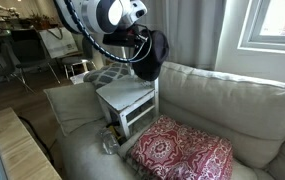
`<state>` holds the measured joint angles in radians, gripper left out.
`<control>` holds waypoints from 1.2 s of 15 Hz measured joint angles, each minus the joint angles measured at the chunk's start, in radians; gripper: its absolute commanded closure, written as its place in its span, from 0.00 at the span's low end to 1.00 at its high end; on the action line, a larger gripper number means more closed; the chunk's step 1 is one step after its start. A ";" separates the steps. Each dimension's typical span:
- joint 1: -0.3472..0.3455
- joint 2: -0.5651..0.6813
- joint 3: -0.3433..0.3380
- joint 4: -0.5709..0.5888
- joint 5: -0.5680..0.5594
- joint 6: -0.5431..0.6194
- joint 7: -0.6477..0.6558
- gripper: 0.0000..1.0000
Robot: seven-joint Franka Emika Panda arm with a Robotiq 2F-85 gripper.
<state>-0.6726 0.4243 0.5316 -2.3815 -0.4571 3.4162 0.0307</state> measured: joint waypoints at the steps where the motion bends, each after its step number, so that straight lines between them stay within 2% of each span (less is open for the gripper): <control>1: -0.010 0.001 0.004 -0.005 -0.022 -0.004 -0.012 0.49; 4: -0.069 0.010 0.066 -0.018 -0.093 -0.016 -0.017 0.27; 8: -0.219 0.026 0.241 -0.042 -0.187 -0.095 -0.016 0.00; 10: -0.295 0.039 0.321 -0.049 -0.204 -0.138 -0.017 0.00; 14: -0.426 0.045 0.437 -0.049 -0.202 -0.192 -0.017 0.00; 18: -0.536 0.011 0.495 -0.003 -0.154 -0.204 0.026 0.00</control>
<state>-1.2082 0.4355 1.0270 -2.3844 -0.6112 3.2127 0.0563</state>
